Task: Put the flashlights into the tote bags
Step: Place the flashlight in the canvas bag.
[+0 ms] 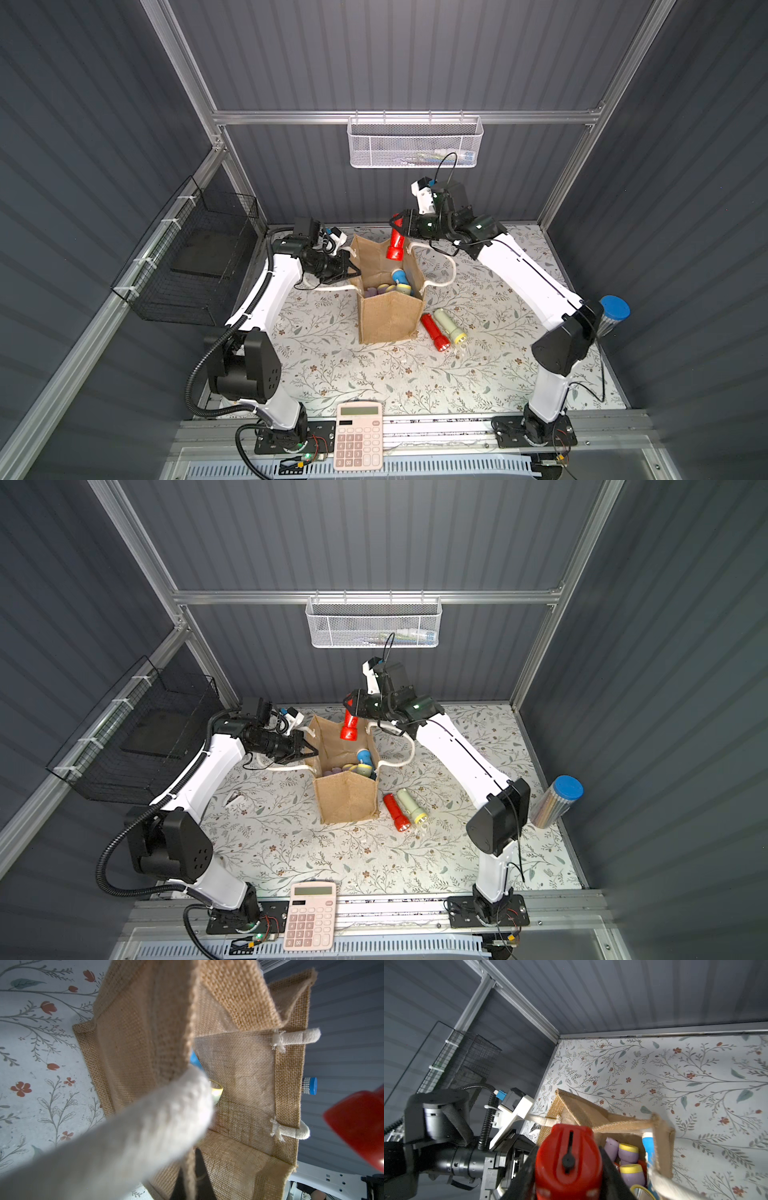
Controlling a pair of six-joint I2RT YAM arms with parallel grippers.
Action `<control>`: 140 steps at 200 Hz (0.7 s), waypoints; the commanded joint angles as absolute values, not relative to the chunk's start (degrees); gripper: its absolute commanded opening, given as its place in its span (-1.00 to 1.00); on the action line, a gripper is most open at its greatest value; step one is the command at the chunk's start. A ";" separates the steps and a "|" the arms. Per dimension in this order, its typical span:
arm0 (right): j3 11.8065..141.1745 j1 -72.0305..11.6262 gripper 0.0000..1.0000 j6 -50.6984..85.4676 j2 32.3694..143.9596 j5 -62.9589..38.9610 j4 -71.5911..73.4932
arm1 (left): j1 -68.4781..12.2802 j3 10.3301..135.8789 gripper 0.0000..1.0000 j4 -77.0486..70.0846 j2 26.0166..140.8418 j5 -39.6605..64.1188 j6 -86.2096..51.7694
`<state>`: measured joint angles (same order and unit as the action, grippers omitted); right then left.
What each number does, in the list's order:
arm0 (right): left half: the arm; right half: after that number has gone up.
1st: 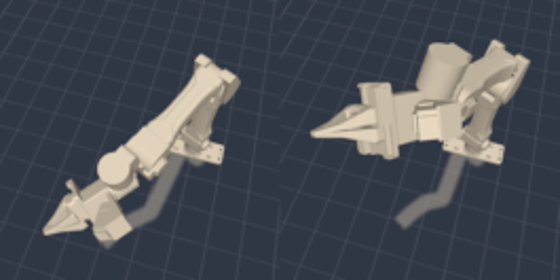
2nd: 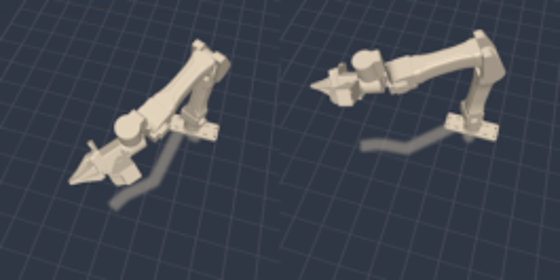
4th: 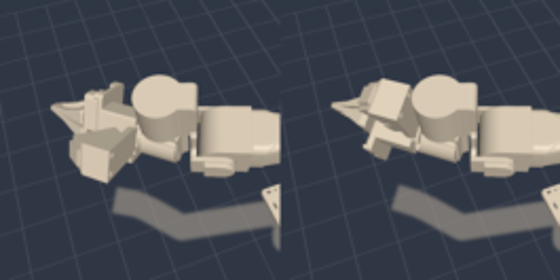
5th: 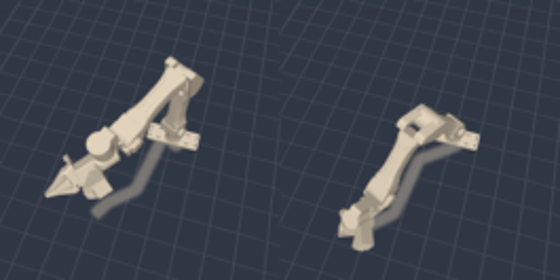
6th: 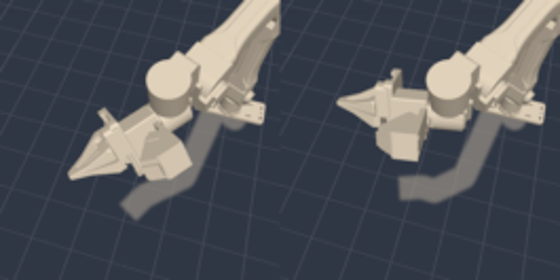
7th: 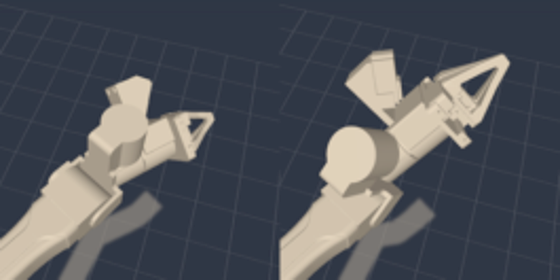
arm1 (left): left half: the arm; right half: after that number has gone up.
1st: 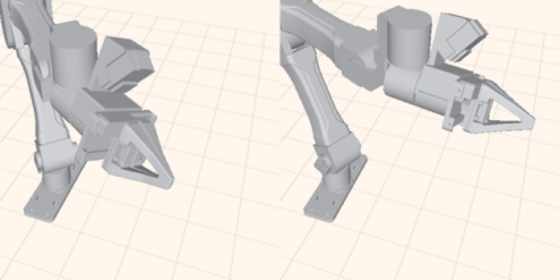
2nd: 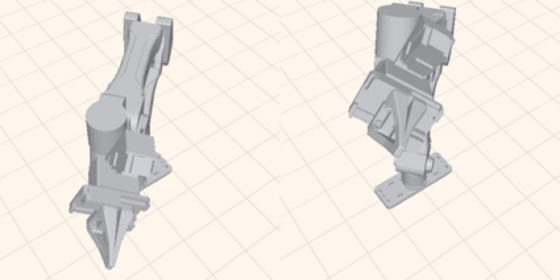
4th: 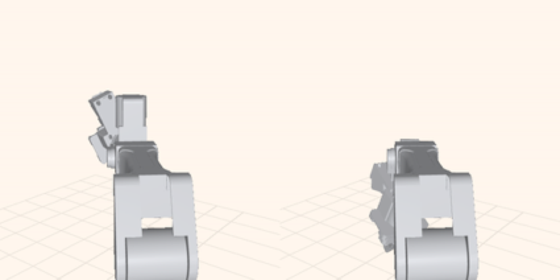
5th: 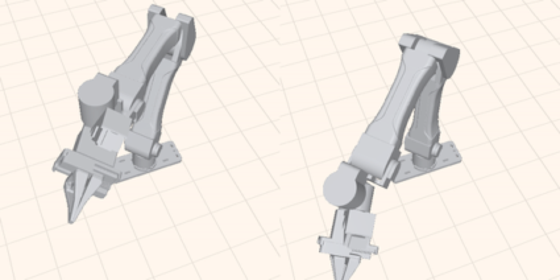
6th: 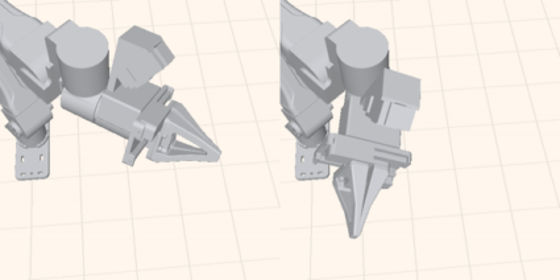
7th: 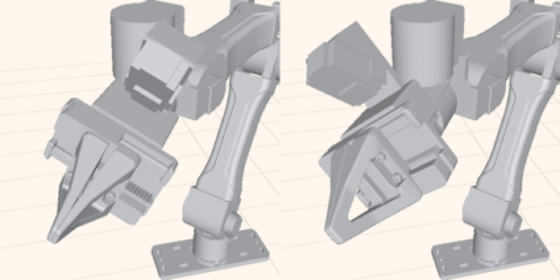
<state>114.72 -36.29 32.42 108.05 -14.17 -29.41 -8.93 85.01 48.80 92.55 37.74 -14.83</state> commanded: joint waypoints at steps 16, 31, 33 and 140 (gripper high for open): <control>115.58 -39.33 -0.79 27.02 110.80 -17.17 -28.30 | -8.44 86.77 -1.00 47.11 93.19 40.26 -14.36; 114.06 -40.50 -0.79 25.57 111.47 -16.75 -28.04 | -8.44 86.81 -1.00 47.02 93.34 40.30 -14.41; 113.90 -40.62 -0.79 25.38 111.52 -16.67 -28.04 | -8.44 86.81 -1.00 47.02 93.34 40.27 -14.46; 110.39 -45.08 -0.79 21.92 117.29 -13.76 -32.53 | -8.44 86.19 -1.00 45.83 92.92 40.47 -15.10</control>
<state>111.13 -44.51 23.29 115.44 -14.59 -30.48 -8.88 85.01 48.31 93.25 38.61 -14.83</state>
